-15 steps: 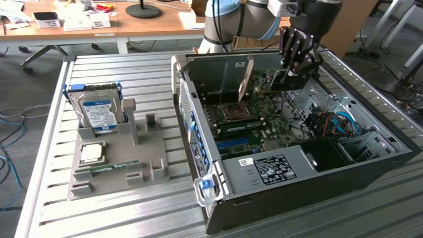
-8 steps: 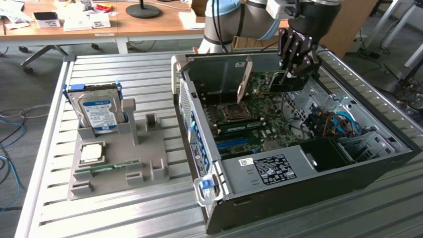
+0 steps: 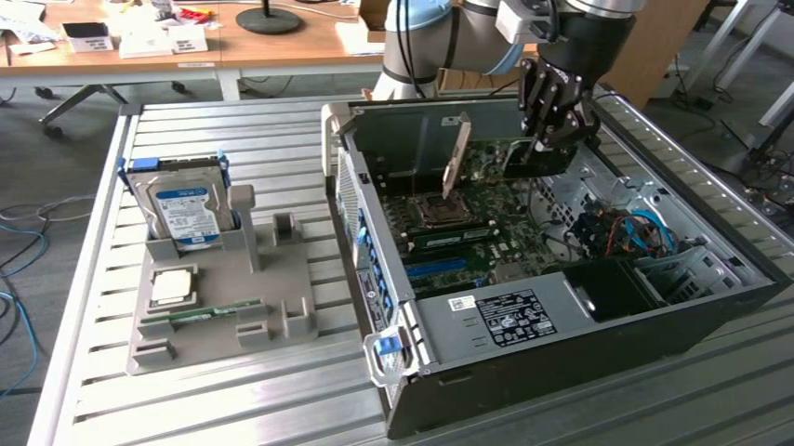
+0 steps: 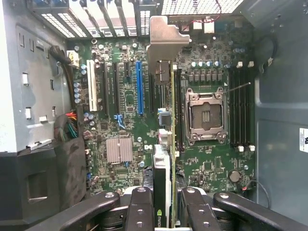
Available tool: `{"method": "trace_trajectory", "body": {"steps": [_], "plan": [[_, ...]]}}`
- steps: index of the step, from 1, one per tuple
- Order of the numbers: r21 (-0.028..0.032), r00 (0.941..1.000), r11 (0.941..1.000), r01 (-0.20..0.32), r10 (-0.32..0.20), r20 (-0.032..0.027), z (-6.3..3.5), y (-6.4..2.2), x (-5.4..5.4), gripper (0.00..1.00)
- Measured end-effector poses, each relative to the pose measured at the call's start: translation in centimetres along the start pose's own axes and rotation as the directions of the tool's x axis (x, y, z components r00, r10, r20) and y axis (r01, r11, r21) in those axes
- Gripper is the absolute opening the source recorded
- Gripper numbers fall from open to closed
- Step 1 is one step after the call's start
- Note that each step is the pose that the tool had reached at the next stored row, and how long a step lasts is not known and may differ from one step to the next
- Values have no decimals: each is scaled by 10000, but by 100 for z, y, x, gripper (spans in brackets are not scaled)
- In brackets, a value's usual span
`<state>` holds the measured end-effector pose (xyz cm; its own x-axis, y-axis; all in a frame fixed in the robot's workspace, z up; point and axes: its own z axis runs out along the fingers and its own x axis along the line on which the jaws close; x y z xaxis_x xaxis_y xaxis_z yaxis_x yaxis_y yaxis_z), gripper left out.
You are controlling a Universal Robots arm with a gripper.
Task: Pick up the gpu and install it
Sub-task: 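Insert the gpu into the slot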
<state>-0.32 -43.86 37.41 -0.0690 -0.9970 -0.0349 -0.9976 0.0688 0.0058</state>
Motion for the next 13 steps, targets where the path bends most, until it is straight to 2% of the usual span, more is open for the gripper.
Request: {"method": "trace_trajectory", "body": {"steps": [13], "plan": [[1, 10000, 10000, 0, 0, 4, 43, -1, 36, 27]]}}
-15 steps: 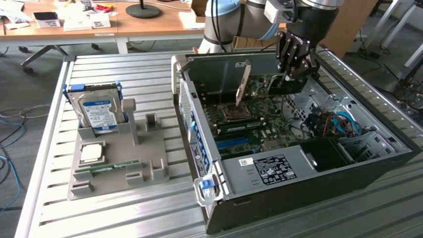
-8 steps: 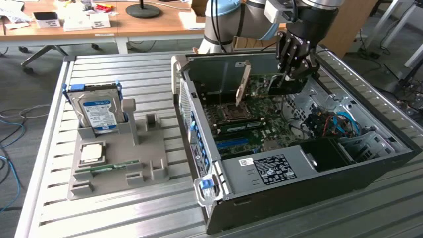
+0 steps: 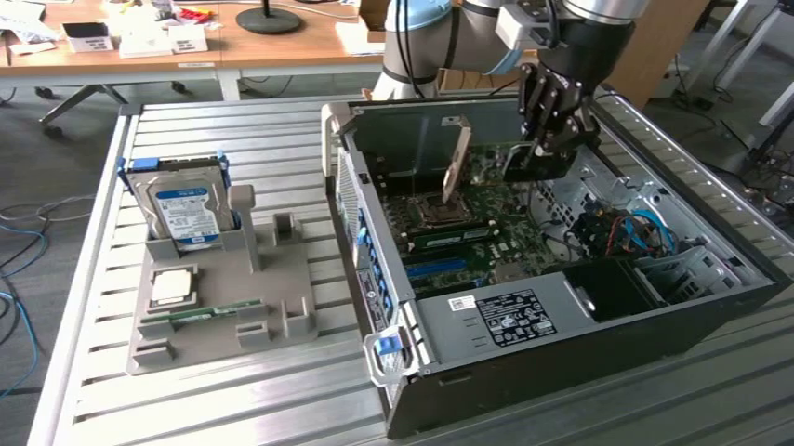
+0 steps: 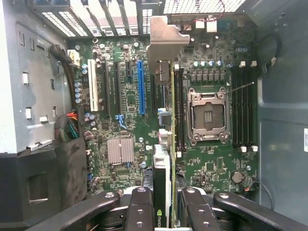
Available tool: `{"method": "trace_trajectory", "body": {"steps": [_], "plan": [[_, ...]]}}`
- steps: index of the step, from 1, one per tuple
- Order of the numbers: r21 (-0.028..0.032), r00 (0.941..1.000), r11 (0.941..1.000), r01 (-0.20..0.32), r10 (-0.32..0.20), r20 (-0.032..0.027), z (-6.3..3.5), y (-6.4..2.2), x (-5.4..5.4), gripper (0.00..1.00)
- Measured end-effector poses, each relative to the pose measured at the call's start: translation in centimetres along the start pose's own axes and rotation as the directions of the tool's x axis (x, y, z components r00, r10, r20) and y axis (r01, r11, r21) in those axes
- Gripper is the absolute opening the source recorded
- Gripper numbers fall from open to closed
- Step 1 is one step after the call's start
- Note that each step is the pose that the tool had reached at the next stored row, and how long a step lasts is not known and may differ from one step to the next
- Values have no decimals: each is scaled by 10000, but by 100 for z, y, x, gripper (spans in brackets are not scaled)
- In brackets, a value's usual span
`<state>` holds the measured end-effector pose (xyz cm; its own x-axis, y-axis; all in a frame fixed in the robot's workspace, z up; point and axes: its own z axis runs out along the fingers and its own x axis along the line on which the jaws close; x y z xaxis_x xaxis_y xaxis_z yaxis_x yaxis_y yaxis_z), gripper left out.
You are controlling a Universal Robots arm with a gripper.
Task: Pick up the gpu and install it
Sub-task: 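Insert the gpu into the slot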
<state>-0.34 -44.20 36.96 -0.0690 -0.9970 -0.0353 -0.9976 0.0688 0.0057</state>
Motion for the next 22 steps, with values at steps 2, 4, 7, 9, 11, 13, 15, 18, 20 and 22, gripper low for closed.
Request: {"method": "trace_trajectory", "body": {"steps": [2, 4, 7, 9, 11, 13, 15, 18, 20, 22], "plan": [[0, 10000, 10000, 0, 0, -1, 18, 0, 4, 27], [0, 10000, 10000, 1, -1, -3, 43, 1, 7, 27], [0, 10000, 10000, 0, 0, -3, 63, 0, 8, 27], [-1, 10000, 10000, 0, 0, -4, 63, 1, 8, 27], [0, 10000, 10000, 1, -1, -3, 64, 0, 8, 27], [0, 10000, 10000, 0, 0, -2, 64, 0, 8, 27], [0, 10000, 10000, 1, -1, -2, 64, 0, 8, 27], [0, 10000, 10000, 2, -2, -1, 67, 10, 9, 27], [0, 10000, 10000, 1, -1, -2, 70, 37, 11, 27], [0, 10000, 10000, 1, -1, -1, 75, 52, 12, 27]]}}
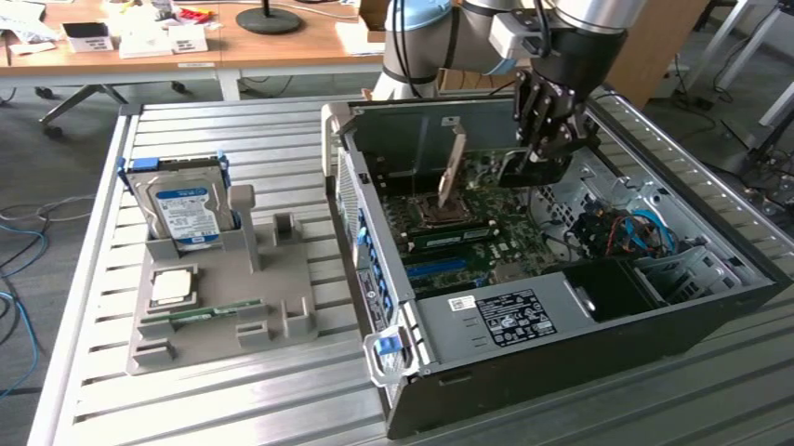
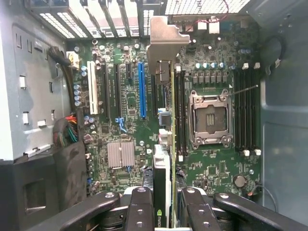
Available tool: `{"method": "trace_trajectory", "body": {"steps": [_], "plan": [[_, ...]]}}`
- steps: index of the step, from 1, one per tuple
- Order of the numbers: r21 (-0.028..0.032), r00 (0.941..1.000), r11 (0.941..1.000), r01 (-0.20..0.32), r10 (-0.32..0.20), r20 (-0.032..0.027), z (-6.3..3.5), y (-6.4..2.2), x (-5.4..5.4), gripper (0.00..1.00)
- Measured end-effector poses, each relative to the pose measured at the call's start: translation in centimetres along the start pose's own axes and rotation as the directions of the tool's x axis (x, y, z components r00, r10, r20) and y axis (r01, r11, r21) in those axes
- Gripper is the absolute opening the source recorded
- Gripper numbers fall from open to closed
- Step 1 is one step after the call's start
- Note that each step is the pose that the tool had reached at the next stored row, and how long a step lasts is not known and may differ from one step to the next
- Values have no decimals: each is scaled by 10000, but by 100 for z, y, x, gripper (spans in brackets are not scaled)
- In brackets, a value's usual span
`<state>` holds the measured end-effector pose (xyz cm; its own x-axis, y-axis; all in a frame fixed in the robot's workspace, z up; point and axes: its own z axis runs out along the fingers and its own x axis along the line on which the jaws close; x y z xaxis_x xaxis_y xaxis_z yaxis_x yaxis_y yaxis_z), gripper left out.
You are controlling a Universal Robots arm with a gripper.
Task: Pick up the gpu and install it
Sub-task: 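Insert the gpu into the slot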
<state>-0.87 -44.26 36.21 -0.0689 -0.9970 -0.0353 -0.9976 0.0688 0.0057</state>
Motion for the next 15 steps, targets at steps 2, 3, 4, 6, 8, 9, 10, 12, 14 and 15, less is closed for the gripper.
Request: {"method": "trace_trajectory", "body": {"steps": [2, 3, 4, 6, 8, 9, 10, 12, 14, 15], "plan": [[0, 10000, 10000, 23, -23, 1, 15, 10, 2, 27], [-2, 10000, 10000, 39, -39, -2, 24, 15, 2, 27], [-2, 10000, 10000, 56, -56, -1, 35, 21, 3, 27], [-3, 10000, 10000, 88, -88, -1, 59, 32, 4, 27], [-5, 9999, 9999, 117, -117, -2, 78, 40, 6, 27], [-5, 9999, 9999, 126, -126, -4, 80, 40, 6, 27], [-5, 9999, 9999, 127, -127, -4, 80, 40, 6, 27], [-5, 9999, 9999, 127, -127, -4, 81, 41, 6, 27], [-5, 9999, 9999, 126, -126, -2, 81, 41, 6, 27], [-5, 9999, 9999, 126, -126, -3, 81, 41, 6, 27]]}}
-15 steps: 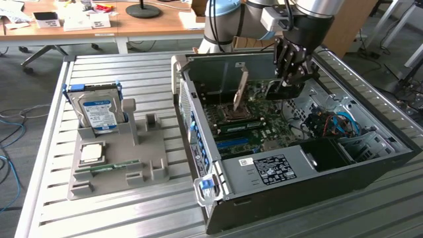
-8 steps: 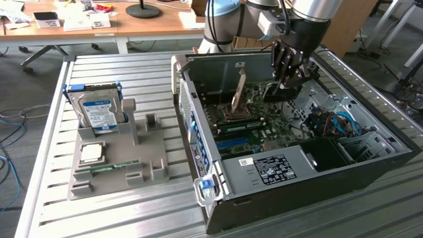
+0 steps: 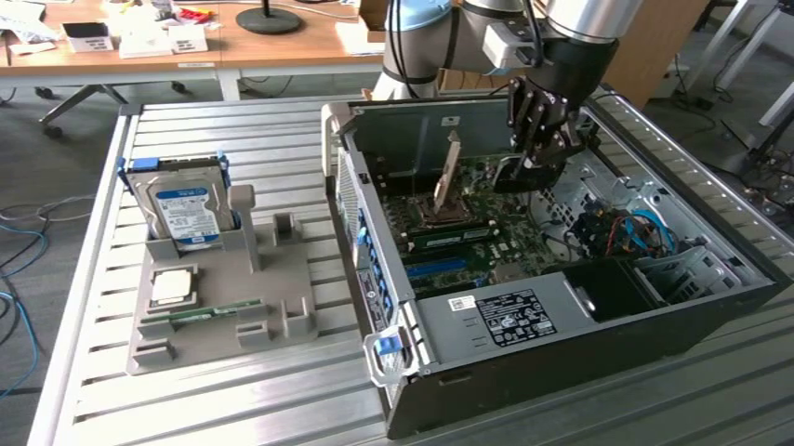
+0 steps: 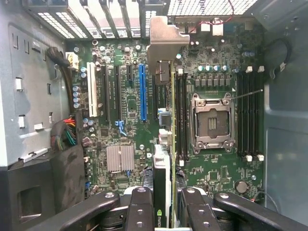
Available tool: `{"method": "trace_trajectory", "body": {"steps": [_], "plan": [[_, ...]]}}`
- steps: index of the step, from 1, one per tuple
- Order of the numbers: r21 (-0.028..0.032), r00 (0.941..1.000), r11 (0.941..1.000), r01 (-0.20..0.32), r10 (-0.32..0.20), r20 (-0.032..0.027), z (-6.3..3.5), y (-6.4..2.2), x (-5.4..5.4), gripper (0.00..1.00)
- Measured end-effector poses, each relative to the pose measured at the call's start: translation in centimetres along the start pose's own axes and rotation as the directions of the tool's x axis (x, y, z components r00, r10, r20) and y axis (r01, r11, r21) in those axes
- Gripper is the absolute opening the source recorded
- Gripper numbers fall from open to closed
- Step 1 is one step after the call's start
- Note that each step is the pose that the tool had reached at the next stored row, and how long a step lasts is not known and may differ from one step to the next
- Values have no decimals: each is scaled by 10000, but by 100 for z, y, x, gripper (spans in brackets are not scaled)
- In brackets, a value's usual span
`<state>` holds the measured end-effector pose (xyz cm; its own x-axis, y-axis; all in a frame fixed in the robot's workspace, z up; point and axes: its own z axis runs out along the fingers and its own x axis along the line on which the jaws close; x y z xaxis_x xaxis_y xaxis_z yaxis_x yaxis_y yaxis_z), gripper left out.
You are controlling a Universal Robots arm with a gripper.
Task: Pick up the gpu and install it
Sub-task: 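Insert the gpu into the slot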
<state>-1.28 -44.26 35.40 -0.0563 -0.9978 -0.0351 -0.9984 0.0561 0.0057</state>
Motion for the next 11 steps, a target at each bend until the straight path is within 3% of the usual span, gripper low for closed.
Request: {"method": "trace_trajectory", "body": {"steps": [11], "plan": [[-2, 10000, 10000, 70, -70, 0, 113, 10, 5, 27]]}}
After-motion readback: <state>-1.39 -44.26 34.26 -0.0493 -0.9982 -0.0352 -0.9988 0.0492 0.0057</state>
